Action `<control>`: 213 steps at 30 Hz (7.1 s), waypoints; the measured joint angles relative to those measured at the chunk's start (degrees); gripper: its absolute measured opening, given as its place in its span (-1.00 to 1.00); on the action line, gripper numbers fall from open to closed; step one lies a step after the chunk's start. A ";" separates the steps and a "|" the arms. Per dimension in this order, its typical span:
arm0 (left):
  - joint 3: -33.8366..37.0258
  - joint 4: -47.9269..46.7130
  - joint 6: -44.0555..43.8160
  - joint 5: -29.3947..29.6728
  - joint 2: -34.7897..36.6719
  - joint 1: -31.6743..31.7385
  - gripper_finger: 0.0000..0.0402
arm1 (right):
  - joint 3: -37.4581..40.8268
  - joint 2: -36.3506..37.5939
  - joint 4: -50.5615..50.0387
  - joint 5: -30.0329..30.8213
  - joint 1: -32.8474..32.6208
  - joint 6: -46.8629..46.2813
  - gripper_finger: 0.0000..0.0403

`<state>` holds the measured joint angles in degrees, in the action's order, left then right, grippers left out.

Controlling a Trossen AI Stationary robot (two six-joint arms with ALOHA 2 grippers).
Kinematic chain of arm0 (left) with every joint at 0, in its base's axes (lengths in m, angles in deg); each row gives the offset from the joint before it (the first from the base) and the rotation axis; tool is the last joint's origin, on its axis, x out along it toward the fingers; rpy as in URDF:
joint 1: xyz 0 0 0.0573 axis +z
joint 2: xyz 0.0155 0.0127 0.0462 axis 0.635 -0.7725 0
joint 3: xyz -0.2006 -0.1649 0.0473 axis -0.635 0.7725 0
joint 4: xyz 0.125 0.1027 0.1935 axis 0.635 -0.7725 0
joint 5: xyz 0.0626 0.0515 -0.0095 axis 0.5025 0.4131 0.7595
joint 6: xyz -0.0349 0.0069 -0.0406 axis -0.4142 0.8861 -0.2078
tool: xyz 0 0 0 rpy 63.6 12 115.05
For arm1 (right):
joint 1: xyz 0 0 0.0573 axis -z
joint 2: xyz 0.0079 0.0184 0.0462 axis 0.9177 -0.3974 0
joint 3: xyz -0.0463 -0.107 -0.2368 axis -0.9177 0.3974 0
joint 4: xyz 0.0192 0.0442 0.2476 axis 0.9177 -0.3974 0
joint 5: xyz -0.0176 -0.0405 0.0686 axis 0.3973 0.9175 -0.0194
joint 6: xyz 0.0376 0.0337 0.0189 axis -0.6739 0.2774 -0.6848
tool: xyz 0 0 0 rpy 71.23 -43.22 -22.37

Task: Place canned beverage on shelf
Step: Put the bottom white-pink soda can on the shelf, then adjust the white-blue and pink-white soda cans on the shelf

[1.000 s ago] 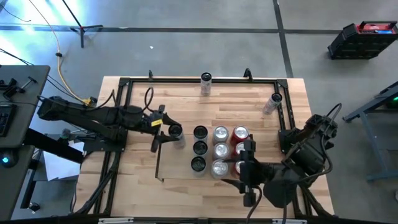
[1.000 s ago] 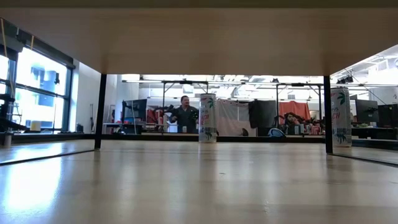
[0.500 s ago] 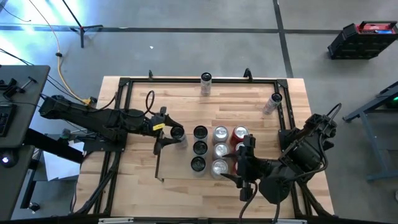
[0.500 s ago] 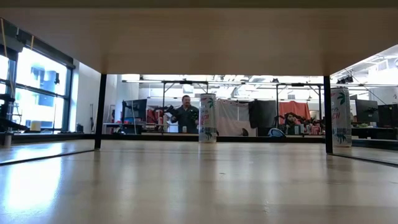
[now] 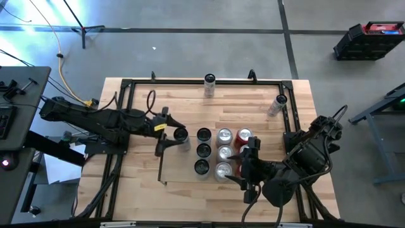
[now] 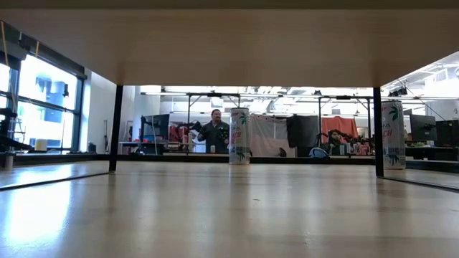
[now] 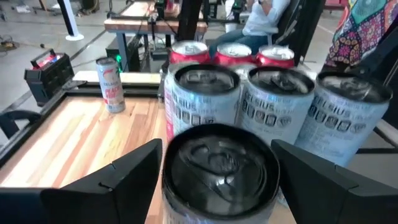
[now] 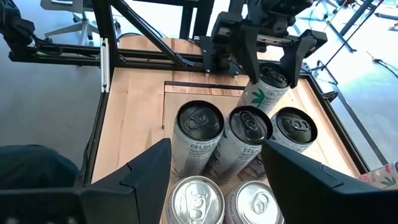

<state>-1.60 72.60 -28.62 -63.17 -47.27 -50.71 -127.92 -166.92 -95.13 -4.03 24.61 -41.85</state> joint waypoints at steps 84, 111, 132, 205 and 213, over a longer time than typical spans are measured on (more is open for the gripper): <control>-3.82 -4.84 1.15 -0.48 4.47 -7.52 0.45 | 13.92 -0.35 2.08 -21.94 22.62 17.24 0.17; -3.80 -4.84 0.71 -0.36 4.47 -8.70 0.45 | 13.92 -0.33 3.54 -21.86 22.49 17.04 0.17; -3.79 -4.84 0.19 -0.29 4.47 -8.70 0.45 | 13.92 -0.31 5.40 -21.93 20.54 15.57 0.17; -3.76 -1.36 -1.75 -0.10 4.38 -13.94 0.45 | 13.99 2.73 -13.14 -27.07 14.48 -3.48 0.17; -3.76 -1.36 -1.76 -0.10 4.38 -13.94 0.45 | 13.99 2.62 -12.92 -27.80 14.62 -3.43 0.17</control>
<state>-5.36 71.24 -30.38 -63.27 -42.89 -64.65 -113.94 -164.29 -108.05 -31.83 39.23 -45.28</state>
